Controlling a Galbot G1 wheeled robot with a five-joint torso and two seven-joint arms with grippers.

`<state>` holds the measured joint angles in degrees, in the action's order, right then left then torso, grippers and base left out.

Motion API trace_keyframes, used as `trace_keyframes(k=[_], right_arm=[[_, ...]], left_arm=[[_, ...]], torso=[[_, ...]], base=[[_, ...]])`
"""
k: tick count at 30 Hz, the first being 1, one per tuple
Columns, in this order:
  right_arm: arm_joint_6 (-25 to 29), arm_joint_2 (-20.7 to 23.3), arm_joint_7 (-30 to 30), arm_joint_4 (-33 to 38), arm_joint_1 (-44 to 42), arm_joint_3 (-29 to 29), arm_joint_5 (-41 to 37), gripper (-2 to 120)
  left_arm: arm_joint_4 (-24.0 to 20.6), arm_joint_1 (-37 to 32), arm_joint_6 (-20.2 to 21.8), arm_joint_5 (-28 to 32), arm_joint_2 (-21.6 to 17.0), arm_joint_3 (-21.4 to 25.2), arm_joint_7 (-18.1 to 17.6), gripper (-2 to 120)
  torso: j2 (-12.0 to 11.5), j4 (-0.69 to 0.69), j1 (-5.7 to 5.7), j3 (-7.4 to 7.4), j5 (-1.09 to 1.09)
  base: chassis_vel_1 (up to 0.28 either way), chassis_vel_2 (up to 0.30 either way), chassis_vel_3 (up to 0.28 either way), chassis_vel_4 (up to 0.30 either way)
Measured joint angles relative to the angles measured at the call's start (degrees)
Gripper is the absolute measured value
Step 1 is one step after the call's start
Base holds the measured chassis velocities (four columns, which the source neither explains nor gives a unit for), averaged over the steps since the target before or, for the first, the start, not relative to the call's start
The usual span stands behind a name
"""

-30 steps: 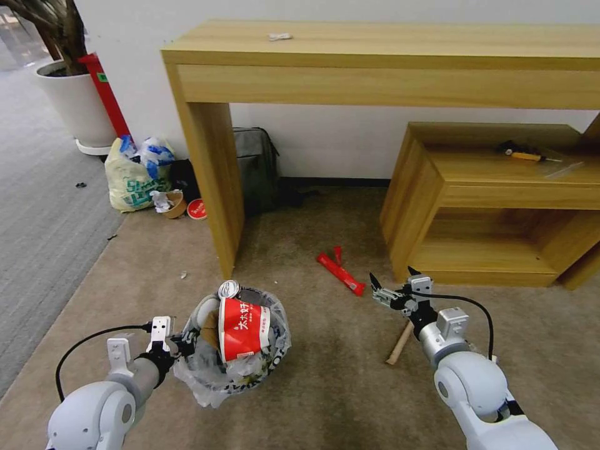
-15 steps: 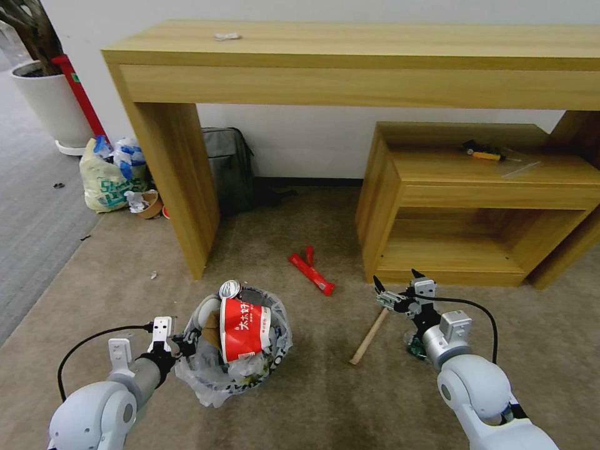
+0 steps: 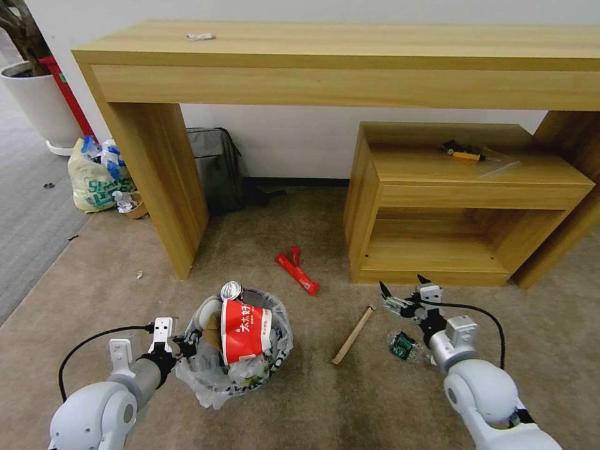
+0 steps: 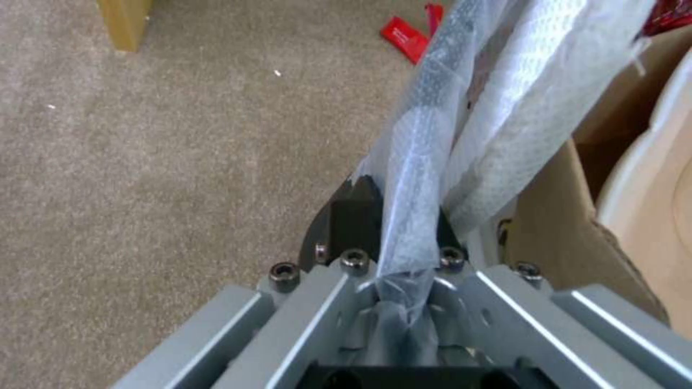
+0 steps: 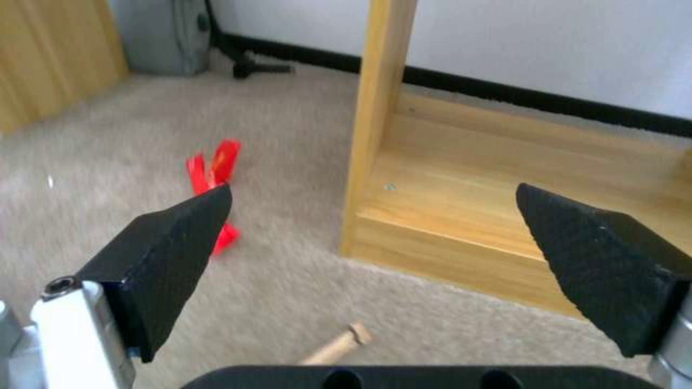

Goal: Pick up the trash bin and place the garbage on the floor into it.

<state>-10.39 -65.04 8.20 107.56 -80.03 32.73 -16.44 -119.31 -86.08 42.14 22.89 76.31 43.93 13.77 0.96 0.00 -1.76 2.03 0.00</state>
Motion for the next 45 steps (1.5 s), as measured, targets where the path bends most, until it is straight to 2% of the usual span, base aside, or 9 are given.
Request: trace_keyframes(k=[2,9,12,16,25,30,31,39,45], right_arm=[[2.25,2.4,5.54,-3.45,-0.7,3.71,0.16,100],[6.9,5.79,14.45,-12.48,-1.54,8.23,-0.9,100],[10.76,6.76,24.5,-22.19,-0.31,9.3,-1.19,100],[12.45,7.2,30.72,-29.83,2.08,9.85,-0.69,100],[13.22,7.29,34.04,-43.07,8.19,8.47,-0.84,100],[15.01,7.23,37.42,-49.77,12.23,7.6,2.85,100],[16.71,7.23,39.11,-53.79,14.79,6.46,4.93,100],[20.34,5.98,40.94,-62.21,20.31,4.1,8.88,100],[20.11,4.13,39.03,-65.44,23.32,2.57,9.86,100]], left_arm=[[0.0,0.01,0.0,-0.03,-0.02,0.0,0.15,0],[0.0,-0.07,-0.01,-0.2,0.05,0.02,0.21,0],[-0.01,-0.13,-0.01,-0.55,0.22,-0.15,0.22,0],[-0.25,-0.24,-0.01,-0.65,0.31,-0.24,0.23,0],[-0.45,-0.44,-0.01,-0.87,0.12,-0.23,0.16,0],[-0.6,-0.4,-0.01,-0.87,-0.09,-0.33,-0.01,0],[-0.6,-0.38,-0.02,-0.87,-0.14,-0.33,-0.07,0],[-0.6,-0.39,-0.01,-0.83,-0.17,-0.07,-0.05,0],[-0.55,-0.39,-0.01,-0.81,-0.29,0.0,0.05,0]], torso=[[0.0,-0.02,0.0,0.0,0.01],[0.0,-0.02,0.0,0.0,0.0],[0.0,-0.02,0.0,0.0,0.02],[0.0,-0.02,0.0,0.0,0.01],[0.0,-0.01,0.0,0.0,0.01],[0.0,-0.02,0.0,0.0,0.0],[0.0,-0.01,0.0,0.0,0.0],[0.0,-0.01,0.0,0.0,0.0],[0.0,-0.01,0.0,0.0,-0.02]], base=[[0.0,0.0,0.0,0.0],[0.0,0.0,0.0,0.0],[0.0,0.0,0.0,0.0],[0.0,0.0,0.0,0.0],[0.0,0.0,0.0,0.0],[0.0,0.0,0.0,0.0],[0.0,0.0,0.0,0.0],[0.0,0.0,0.0,0.0],[0.0,0.0,0.0,0.0]])
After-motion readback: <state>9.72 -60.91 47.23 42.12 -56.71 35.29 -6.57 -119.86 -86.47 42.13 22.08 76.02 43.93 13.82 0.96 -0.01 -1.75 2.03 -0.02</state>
